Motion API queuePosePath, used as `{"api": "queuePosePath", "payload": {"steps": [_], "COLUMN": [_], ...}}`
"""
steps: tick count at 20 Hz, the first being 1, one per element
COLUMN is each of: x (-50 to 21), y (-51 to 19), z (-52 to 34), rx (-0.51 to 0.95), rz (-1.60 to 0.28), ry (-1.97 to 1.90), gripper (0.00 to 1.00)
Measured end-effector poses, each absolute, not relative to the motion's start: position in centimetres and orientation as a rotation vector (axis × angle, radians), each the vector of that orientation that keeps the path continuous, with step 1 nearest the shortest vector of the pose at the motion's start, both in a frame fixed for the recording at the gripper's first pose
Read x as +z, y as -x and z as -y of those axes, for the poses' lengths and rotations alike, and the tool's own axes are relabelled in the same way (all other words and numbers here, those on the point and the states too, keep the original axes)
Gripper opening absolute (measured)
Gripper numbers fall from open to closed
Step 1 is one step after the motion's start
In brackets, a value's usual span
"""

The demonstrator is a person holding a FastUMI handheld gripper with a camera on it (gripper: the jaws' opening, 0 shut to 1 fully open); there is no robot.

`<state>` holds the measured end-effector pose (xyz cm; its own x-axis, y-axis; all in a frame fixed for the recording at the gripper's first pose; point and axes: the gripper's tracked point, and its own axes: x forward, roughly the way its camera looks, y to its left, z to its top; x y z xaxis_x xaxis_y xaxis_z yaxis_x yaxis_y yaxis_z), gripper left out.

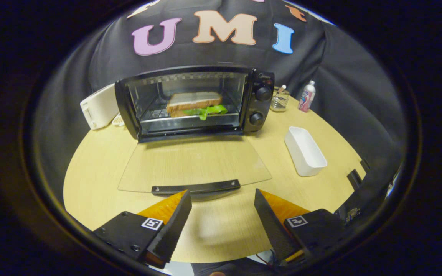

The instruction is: Open the toaster oven, put the food inside, and close the toaster oven door.

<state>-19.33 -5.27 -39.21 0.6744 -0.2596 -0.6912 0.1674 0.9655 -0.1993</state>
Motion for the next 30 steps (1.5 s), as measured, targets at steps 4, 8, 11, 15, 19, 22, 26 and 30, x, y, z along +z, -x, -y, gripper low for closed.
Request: {"api": "queuePosePath", "payload": {"steps": [4, 8, 11, 15, 19, 22, 26, 30], "x": [-41.4, -42.8, -42.3, -40.6, -38.5, -37.8, -35.2, -32.5], "y": [19.4, 19.1, 18.8, 17.7, 17.2, 17.0, 16.0, 14.3], "z": [4.8, 4.7, 4.5, 3.7, 3.4, 3.2, 3.0, 2.6], "rx": [-0.212, -0.183, -0.169, -0.149, -0.131, -0.137, -0.143, -0.144], "rz": [-0.841, -0.861, -0.838, -0.799, -0.757, -0.737, -0.666, -0.595], "ry": [0.155, 0.186, 0.194, 0.188, 0.241, 0.217, 0.175, 0.147], "gripper": [1.00, 1.00, 1.00, 1.00, 0.98, 0.98, 0.98, 0.98]}}
